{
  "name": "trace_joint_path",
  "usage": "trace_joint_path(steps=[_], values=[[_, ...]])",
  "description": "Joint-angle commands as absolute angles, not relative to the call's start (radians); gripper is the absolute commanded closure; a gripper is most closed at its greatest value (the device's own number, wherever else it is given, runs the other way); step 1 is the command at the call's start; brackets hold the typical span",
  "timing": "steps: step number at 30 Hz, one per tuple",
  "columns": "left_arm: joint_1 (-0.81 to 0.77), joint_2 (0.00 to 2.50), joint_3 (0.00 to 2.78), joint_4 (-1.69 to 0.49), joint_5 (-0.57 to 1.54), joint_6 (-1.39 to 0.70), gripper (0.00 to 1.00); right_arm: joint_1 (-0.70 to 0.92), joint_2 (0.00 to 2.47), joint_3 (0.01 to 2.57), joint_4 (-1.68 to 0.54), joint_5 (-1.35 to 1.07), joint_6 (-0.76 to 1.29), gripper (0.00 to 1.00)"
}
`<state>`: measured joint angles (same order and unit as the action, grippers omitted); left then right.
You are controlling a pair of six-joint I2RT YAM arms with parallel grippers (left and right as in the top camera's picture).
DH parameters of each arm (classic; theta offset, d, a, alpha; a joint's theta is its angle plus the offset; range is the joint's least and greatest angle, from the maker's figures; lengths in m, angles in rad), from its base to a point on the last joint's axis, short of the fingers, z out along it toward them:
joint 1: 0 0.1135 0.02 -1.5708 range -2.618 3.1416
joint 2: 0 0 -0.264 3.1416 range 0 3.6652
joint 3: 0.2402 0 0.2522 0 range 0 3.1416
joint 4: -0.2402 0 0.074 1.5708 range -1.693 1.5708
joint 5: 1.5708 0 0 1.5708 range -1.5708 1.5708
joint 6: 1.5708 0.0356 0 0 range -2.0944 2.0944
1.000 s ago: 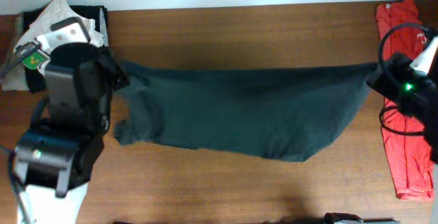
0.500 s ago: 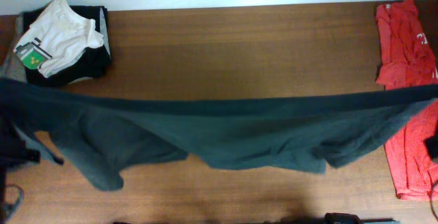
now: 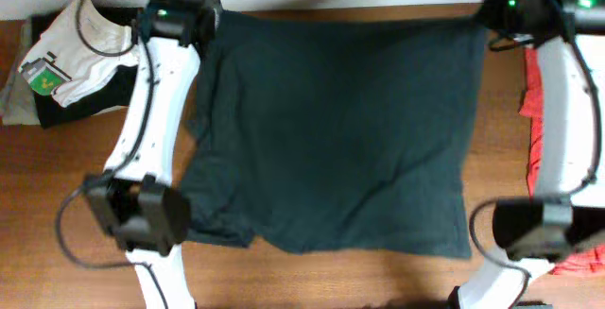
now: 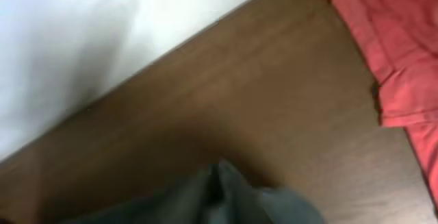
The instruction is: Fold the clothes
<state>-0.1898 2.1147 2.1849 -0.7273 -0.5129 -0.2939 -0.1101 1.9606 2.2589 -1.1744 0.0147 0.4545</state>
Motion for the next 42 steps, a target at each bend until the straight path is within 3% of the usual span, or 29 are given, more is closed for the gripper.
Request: trace_joint_path(steps=[1, 2, 3, 4, 9, 18, 42], values=[[-0.167, 2.214, 2.196, -0.694, -0.547, -0.286, 0.79, -0.104, 2.041, 2.270, -1.196, 0.017, 0.487, 0.41], [-0.167, 2.221, 2.196, -0.715, -0.547, -0.286, 0.68, -0.104, 2.056, 2.270, -1.212, -0.006, 0.488, 0.15], [-0.169, 2.216, 2.196, -0.743, -0.547, -0.286, 0.42, -0.104, 2.060, 2.270, -1.235, -0.023, 0.488, 0.01], [-0.173, 2.205, 2.196, -0.765, -0.546, -0.286, 0.01, -0.104, 2.060, 2.270, -1.252, -0.039, 0.488, 0.01], [-0.224, 2.087, 2.196, -0.948, -0.531, -0.286, 0.01, -0.104, 2.054, 2.270, -1.369, -0.192, 0.488, 0.01], [-0.327, 1.988, 2.195, -1.128, -0.425, -0.286, 0.01, -0.104, 2.054, 2.270, -1.411, -0.199, 0.487, 0.01], [-0.326, 1.988, 2.195, -1.209, -0.381, -0.287, 0.01, -0.105, 2.054, 2.270, -1.411, -0.199, 0.487, 0.01]])
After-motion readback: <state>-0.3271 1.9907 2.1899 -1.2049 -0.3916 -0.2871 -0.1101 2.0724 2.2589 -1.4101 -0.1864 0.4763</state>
